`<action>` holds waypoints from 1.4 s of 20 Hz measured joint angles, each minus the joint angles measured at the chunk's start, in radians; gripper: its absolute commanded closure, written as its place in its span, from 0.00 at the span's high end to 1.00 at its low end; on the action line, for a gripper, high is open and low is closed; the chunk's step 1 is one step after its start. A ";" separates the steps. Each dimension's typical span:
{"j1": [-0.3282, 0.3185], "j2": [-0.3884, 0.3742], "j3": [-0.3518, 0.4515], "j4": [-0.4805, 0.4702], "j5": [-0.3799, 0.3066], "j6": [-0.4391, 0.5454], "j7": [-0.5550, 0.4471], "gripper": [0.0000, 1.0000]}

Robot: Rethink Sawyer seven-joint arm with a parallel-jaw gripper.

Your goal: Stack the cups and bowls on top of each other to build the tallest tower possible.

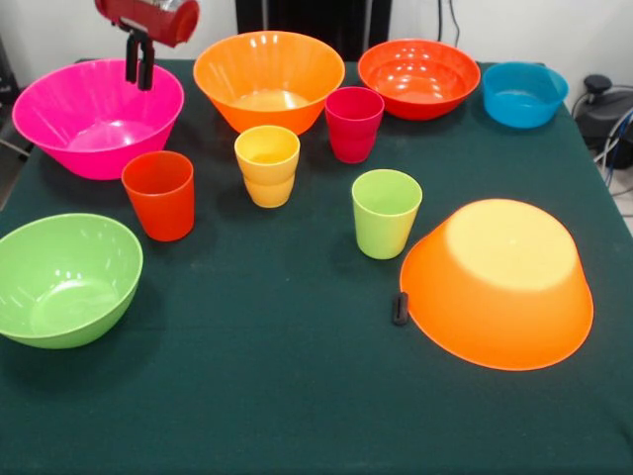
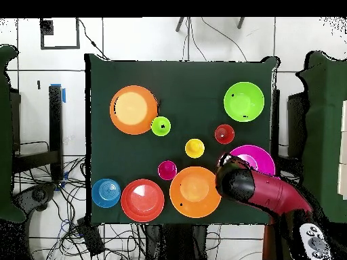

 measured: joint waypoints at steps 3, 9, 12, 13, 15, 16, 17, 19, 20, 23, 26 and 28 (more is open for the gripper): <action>-0.001 -0.046 0.014 0.024 0.000 0.015 0.000 0.00; -0.006 -0.108 0.037 0.060 -0.001 0.059 0.000 0.00; -0.012 -0.164 0.058 0.090 -0.001 0.102 0.000 0.00; -0.016 -0.190 0.068 0.104 -0.001 0.119 0.000 0.00; -0.021 -0.213 0.078 0.116 -0.001 0.135 0.000 0.00; -0.025 -0.228 0.084 0.123 -0.001 0.146 0.000 0.00; -0.037 -0.266 0.101 0.141 -0.001 0.171 0.000 0.00; -0.042 -0.284 0.109 0.151 -0.001 0.180 0.000 0.00; -0.046 -0.297 0.115 0.157 -0.001 0.186 0.000 0.00; -0.055 -0.327 0.130 0.172 -0.001 0.194 0.000 0.00; -0.062 -0.345 0.148 0.179 -0.002 0.194 0.000 0.00; -0.062 -0.344 0.151 0.179 -0.002 0.194 0.000 0.00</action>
